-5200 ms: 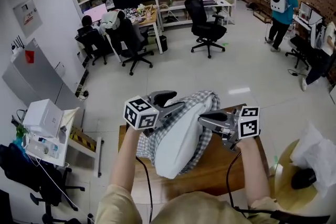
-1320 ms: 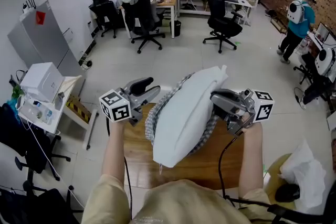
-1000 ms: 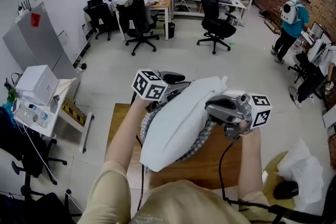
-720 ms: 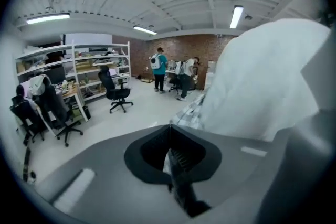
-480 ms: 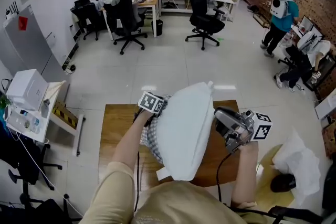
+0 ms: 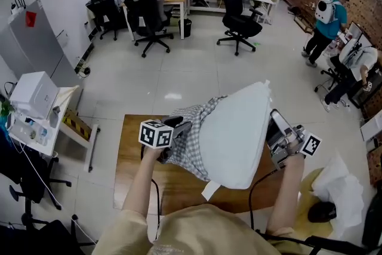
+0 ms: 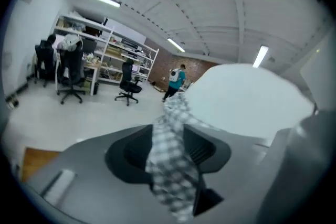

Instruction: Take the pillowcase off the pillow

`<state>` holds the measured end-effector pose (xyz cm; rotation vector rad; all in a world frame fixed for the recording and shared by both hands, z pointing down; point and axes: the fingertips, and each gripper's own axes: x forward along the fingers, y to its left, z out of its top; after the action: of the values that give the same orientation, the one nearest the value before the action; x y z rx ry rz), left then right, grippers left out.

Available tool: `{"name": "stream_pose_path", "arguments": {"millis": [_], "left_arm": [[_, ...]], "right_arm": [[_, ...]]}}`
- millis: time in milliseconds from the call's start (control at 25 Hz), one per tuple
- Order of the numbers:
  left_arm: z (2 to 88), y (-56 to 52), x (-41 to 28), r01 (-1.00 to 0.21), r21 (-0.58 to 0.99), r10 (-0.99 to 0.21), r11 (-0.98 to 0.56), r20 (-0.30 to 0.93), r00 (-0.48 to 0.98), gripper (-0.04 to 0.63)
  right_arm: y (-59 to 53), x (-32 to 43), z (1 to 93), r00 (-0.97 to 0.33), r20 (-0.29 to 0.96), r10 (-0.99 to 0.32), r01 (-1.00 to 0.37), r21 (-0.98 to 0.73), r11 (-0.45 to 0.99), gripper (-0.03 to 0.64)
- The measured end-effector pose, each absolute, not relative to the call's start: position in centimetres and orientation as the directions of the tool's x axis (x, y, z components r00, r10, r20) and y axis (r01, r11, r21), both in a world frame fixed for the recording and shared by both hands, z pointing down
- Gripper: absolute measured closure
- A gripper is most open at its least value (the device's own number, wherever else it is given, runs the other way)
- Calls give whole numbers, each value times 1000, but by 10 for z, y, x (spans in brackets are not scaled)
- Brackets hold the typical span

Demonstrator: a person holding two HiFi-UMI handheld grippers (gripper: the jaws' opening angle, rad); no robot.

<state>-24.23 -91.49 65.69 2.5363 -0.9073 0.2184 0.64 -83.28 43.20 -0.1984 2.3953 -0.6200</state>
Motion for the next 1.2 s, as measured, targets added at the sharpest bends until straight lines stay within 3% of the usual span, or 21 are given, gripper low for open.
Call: {"name": "stream_pose_path", "arguments": {"millis": [80,160,240,320,400,640,920,1080,1200], "left_arm": [[645,-864,-233,-499,443,-450,-745,219,866,225],[659,-820,-220,-463,403,-387,-789,259,885,225],[689,-793,-209,-501,312,-397,-807,341,852,227],[709,-781,-194,-531,298,-422,-793,360,832,263],[718,-783,-181,-560,343,-457,-754,338,823,368],[738,-807,-176,-546,590,-562,-595,180,807,575],[804,-843,-214,-733,480,-685,-482,315,657,586],[877,-870,-239,-731,591,-697,-342,363,619,586],[891,-863,-233,-696,637,-666,-333,364,651,586]], "right_arm": [[-843,11,429,-784,-536,-314,-23,-481,877,615],[-853,16,426,-783,-530,-326,-36,-485,874,615],[-862,21,424,-771,-542,-334,-26,-497,867,615],[-870,27,420,-756,-562,-335,0,-512,859,615],[-876,31,415,-743,-583,-329,32,-522,852,615],[-891,33,420,-702,-621,-347,83,-556,827,615],[-888,46,415,-664,-654,-362,119,-571,812,616],[-897,61,441,-629,-656,-418,137,-623,770,617],[-895,67,462,-612,-661,-434,160,-641,751,617]]}}
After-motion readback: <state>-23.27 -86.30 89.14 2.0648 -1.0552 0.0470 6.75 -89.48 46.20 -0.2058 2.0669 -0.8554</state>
